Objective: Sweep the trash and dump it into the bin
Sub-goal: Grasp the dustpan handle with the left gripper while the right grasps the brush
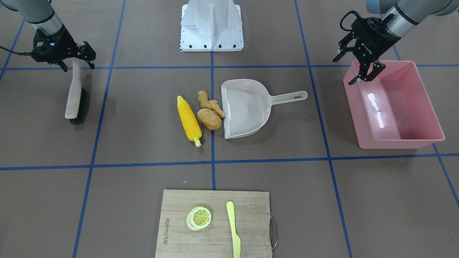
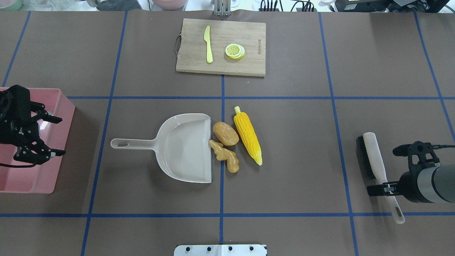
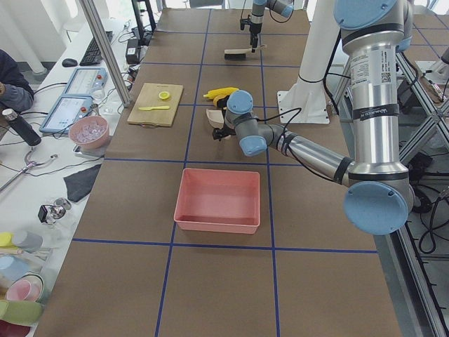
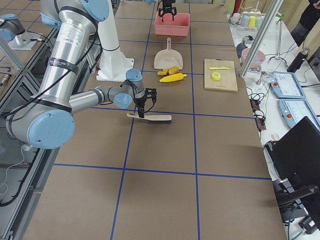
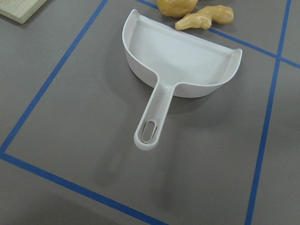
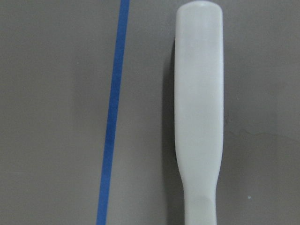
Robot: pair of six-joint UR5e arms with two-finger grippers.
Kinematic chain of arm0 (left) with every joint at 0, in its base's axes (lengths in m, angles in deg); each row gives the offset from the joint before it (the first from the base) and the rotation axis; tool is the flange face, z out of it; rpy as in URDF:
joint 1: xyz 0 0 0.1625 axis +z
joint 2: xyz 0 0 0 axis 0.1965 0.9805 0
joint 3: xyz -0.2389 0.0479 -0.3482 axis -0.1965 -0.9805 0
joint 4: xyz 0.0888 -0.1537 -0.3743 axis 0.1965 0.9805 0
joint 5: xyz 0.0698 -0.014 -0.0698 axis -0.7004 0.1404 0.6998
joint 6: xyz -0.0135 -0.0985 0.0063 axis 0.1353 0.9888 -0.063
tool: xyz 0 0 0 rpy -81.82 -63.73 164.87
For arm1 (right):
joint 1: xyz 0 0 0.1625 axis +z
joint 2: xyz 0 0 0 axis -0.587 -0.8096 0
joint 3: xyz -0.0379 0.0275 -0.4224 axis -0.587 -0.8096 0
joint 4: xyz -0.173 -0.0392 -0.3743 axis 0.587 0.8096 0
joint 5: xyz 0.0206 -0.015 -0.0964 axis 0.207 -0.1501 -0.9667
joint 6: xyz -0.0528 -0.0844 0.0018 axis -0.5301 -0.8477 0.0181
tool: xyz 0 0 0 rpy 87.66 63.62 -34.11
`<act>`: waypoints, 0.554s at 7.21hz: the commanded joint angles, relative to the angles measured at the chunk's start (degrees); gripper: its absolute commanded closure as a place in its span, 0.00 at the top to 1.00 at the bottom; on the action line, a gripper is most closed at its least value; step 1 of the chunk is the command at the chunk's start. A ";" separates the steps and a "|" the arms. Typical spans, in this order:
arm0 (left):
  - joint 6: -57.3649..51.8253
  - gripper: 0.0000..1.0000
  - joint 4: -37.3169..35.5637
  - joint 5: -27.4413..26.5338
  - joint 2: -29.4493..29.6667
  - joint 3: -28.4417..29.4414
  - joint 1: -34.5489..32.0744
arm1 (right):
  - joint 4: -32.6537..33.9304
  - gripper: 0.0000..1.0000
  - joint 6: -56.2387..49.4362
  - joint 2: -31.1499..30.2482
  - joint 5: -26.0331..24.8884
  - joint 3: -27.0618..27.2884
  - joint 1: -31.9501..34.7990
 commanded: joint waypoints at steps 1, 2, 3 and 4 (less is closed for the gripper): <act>-0.79 0.98 1.65 -0.77 0.12 -0.38 0.25 | -3.12 1.00 0.06 -3.52 -0.60 -0.61 -1.16; -1.93 0.97 1.32 -1.20 2.38 -0.11 3.99 | -3.50 1.00 0.23 -3.54 -0.78 -0.70 -1.59; -2.20 0.97 -0.60 -1.64 3.88 0.15 6.73 | -3.59 0.99 0.67 -3.45 -0.78 -0.70 -1.77; -6.64 0.95 -0.53 -2.17 6.60 2.94 9.02 | -3.59 0.87 1.37 -3.10 -0.95 -0.88 -1.86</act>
